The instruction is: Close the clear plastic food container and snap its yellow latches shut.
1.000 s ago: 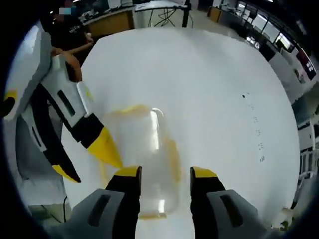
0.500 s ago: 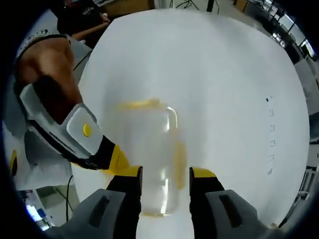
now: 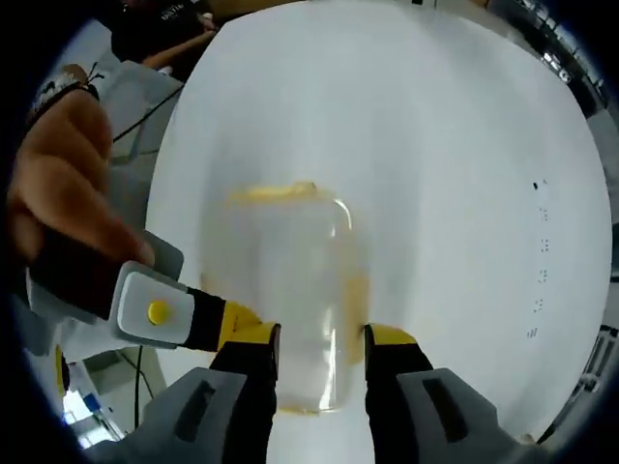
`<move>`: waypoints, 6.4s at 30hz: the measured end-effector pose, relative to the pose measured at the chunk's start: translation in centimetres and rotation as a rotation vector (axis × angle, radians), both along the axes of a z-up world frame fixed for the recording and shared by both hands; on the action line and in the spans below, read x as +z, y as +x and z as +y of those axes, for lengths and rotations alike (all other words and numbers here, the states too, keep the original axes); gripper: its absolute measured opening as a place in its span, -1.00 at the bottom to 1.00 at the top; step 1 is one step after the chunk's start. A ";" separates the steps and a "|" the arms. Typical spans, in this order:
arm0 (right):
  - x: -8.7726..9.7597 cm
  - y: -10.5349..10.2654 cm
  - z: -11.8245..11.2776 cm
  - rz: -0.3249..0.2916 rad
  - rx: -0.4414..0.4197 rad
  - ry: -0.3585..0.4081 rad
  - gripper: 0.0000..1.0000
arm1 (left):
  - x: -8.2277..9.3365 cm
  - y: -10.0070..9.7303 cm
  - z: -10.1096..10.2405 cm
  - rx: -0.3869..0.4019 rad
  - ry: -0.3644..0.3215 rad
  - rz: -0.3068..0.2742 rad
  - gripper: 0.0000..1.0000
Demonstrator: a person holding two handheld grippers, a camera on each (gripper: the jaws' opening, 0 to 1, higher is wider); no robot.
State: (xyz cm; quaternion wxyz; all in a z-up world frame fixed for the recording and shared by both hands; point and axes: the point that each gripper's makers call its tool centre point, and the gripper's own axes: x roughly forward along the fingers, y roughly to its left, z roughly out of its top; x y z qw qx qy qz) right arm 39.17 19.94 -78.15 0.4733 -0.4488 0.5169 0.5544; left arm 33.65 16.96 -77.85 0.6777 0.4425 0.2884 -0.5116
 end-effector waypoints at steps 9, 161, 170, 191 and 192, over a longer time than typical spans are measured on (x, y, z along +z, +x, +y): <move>-0.2 -0.4 0.0 -0.011 0.010 -0.071 -0.35 | -0.4 -0.2 0.3 -0.081 0.073 -0.088 -0.38; 5.0 1.3 -7.3 -0.467 -0.682 0.769 -0.07 | 7.2 5.2 7.4 0.623 -0.787 -0.098 0.81; 3.7 -1.2 -8.6 -0.441 -0.675 0.805 0.15 | 3.4 3.8 9.8 0.690 -0.735 -0.051 0.93; -2.9 -3.1 -6.8 -0.380 -0.669 0.731 -0.05 | -1.8 3.3 8.6 0.675 -0.631 0.074 0.40; -2.9 -3.0 -6.7 -0.381 -0.665 0.731 -0.06 | -1.7 3.2 8.4 0.663 -0.634 0.079 0.32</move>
